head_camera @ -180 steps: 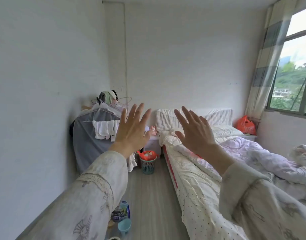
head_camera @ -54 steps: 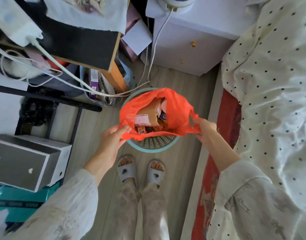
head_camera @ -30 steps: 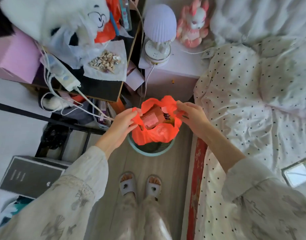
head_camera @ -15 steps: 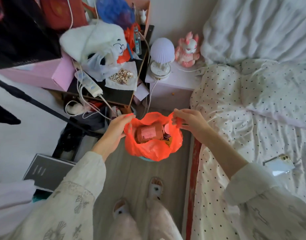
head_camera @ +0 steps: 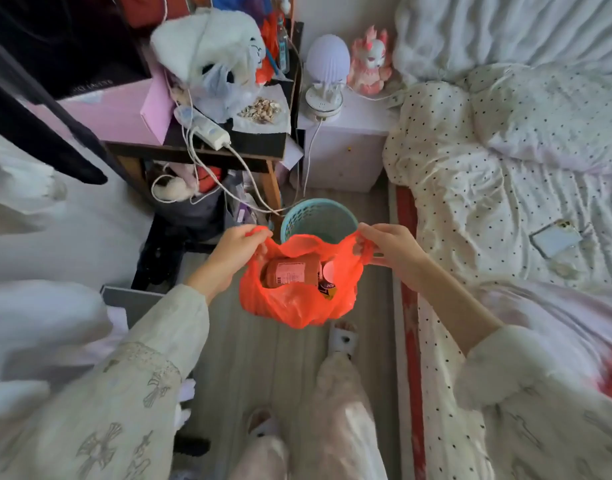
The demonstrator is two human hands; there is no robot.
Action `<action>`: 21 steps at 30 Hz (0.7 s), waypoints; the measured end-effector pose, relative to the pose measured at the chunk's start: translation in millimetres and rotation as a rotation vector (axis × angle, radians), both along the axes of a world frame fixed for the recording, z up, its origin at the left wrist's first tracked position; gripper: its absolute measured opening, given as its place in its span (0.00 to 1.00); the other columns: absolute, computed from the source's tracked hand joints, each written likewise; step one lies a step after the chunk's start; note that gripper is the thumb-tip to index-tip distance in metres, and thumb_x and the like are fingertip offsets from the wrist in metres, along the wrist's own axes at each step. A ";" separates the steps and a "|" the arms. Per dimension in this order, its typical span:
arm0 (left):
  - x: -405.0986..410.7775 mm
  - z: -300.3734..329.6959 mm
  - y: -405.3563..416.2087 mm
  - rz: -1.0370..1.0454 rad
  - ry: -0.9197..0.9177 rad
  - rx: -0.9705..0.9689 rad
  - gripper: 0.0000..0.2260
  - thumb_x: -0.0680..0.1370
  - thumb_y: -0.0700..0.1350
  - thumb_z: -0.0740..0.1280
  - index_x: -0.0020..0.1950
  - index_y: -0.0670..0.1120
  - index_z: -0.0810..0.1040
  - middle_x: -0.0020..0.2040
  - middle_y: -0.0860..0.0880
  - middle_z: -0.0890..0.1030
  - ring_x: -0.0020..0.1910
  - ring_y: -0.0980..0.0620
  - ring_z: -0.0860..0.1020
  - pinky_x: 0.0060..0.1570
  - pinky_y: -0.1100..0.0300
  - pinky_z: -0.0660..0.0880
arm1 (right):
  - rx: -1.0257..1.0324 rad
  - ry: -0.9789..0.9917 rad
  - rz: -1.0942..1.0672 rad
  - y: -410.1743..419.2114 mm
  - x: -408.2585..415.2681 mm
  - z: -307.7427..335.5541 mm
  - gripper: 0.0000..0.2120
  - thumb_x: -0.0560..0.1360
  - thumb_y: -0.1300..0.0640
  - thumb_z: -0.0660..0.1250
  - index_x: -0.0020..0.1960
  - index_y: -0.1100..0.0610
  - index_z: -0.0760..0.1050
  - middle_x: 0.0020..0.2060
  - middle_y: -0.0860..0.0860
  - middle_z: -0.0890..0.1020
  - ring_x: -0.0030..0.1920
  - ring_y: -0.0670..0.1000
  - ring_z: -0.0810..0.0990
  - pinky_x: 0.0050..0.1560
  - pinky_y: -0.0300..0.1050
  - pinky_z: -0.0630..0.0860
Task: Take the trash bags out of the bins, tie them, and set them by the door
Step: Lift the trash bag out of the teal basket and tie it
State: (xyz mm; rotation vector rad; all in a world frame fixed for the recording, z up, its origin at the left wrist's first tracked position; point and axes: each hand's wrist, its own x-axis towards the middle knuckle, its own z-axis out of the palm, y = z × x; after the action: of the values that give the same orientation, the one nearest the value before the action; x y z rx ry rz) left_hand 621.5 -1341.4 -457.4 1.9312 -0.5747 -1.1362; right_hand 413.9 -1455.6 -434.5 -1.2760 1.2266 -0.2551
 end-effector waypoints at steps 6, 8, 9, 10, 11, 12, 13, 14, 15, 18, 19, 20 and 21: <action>-26.6 -23.4 56.5 -0.004 0.070 0.060 0.04 0.77 0.43 0.62 0.49 0.46 0.75 0.33 0.48 0.75 0.31 0.53 0.71 0.31 0.64 0.68 | 0.047 0.055 -0.028 61.7 -32.1 -25.2 0.10 0.76 0.58 0.61 0.39 0.62 0.76 0.35 0.58 0.77 0.38 0.54 0.73 0.47 0.48 0.74; -36.9 -33.6 69.6 0.016 0.076 0.063 0.05 0.78 0.41 0.60 0.52 0.46 0.74 0.34 0.48 0.75 0.31 0.54 0.72 0.29 0.67 0.70 | 0.043 0.064 -0.011 70.4 -42.4 -33.6 0.10 0.76 0.59 0.62 0.38 0.62 0.76 0.36 0.58 0.77 0.39 0.54 0.73 0.48 0.51 0.75; -40.1 -41.4 75.2 0.029 0.072 0.072 0.06 0.78 0.42 0.60 0.53 0.46 0.73 0.35 0.48 0.75 0.32 0.54 0.72 0.29 0.67 0.70 | 0.039 0.069 -0.011 73.9 -46.7 -39.0 0.11 0.75 0.58 0.62 0.38 0.63 0.76 0.36 0.58 0.77 0.39 0.54 0.73 0.49 0.53 0.77; -43.1 -49.4 81.5 0.039 0.062 0.092 0.06 0.78 0.43 0.60 0.53 0.46 0.73 0.36 0.48 0.75 0.32 0.55 0.72 0.30 0.66 0.69 | 0.032 0.077 -0.013 77.1 -51.0 -45.8 0.11 0.75 0.58 0.63 0.37 0.63 0.76 0.36 0.58 0.77 0.38 0.54 0.74 0.51 0.55 0.78; -45.9 -58.1 88.2 0.044 0.040 0.111 0.06 0.78 0.43 0.60 0.54 0.46 0.73 0.36 0.48 0.75 0.32 0.54 0.72 0.30 0.66 0.69 | 0.030 0.085 -0.011 80.4 -55.5 -54.4 0.11 0.75 0.58 0.63 0.37 0.63 0.76 0.35 0.58 0.77 0.38 0.53 0.74 0.52 0.56 0.78; -48.0 -69.7 93.9 0.047 0.005 0.132 0.07 0.78 0.43 0.60 0.54 0.45 0.74 0.36 0.48 0.74 0.32 0.54 0.72 0.30 0.64 0.69 | 0.038 0.087 -0.013 83.0 -60.1 -64.8 0.11 0.75 0.58 0.64 0.36 0.62 0.76 0.35 0.57 0.77 0.38 0.53 0.75 0.53 0.57 0.78; -50.7 -81.6 97.7 0.042 -0.040 0.147 0.08 0.78 0.43 0.61 0.55 0.43 0.74 0.35 0.48 0.74 0.32 0.52 0.72 0.32 0.61 0.71 | 0.048 0.083 -0.020 84.2 -64.9 -77.0 0.11 0.74 0.57 0.64 0.36 0.61 0.76 0.35 0.57 0.78 0.38 0.53 0.75 0.53 0.58 0.78; -54.5 -94.6 100.7 0.031 -0.095 0.159 0.09 0.77 0.42 0.61 0.55 0.42 0.75 0.35 0.48 0.75 0.32 0.51 0.73 0.36 0.58 0.72 | 0.057 0.077 -0.028 84.9 -71.0 -91.7 0.10 0.74 0.57 0.65 0.36 0.60 0.76 0.36 0.57 0.79 0.39 0.53 0.77 0.53 0.59 0.78; -58.9 -108.7 101.8 0.014 -0.154 0.168 0.08 0.77 0.41 0.61 0.55 0.42 0.76 0.37 0.47 0.76 0.34 0.48 0.74 0.41 0.54 0.74 | 0.056 0.069 -0.032 84.3 -77.0 -107.5 0.09 0.74 0.56 0.65 0.37 0.58 0.77 0.37 0.57 0.80 0.40 0.54 0.78 0.53 0.60 0.78; -76.4 -156.8 98.5 -0.052 -0.303 0.169 0.08 0.77 0.41 0.62 0.53 0.43 0.77 0.47 0.40 0.81 0.46 0.40 0.79 0.51 0.48 0.76 | 0.024 0.050 -0.006 77.9 -92.1 -162.5 0.07 0.74 0.57 0.66 0.38 0.54 0.78 0.40 0.57 0.82 0.43 0.56 0.81 0.54 0.59 0.79; -83.9 -175.1 97.8 -0.072 -0.328 0.178 0.08 0.77 0.41 0.62 0.54 0.42 0.77 0.50 0.39 0.81 0.49 0.39 0.78 0.51 0.50 0.75 | 0.013 0.057 0.002 77.9 -96.1 -184.3 0.07 0.74 0.57 0.66 0.38 0.54 0.78 0.41 0.58 0.83 0.44 0.57 0.81 0.55 0.59 0.78; -91.0 -195.3 97.9 -0.087 -0.345 0.189 0.09 0.77 0.40 0.62 0.55 0.41 0.77 0.50 0.39 0.81 0.50 0.39 0.78 0.48 0.56 0.74 | 0.010 0.060 0.004 79.0 -99.6 -206.7 0.06 0.74 0.57 0.66 0.38 0.54 0.79 0.42 0.58 0.83 0.44 0.57 0.82 0.55 0.59 0.78; -97.2 -215.0 97.6 -0.098 -0.358 0.181 0.09 0.77 0.39 0.62 0.55 0.40 0.76 0.50 0.39 0.80 0.50 0.41 0.78 0.44 0.61 0.70 | 0.017 0.053 0.000 80.3 -102.4 -228.6 0.06 0.74 0.57 0.66 0.39 0.54 0.79 0.42 0.58 0.83 0.44 0.55 0.81 0.56 0.59 0.78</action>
State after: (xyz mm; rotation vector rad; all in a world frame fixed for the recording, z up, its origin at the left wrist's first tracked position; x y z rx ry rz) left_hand 524.3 -1243.8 -672.4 2.3075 -0.7859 -0.9315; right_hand 311.5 -1375.3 -663.1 -1.2747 1.2715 -0.2117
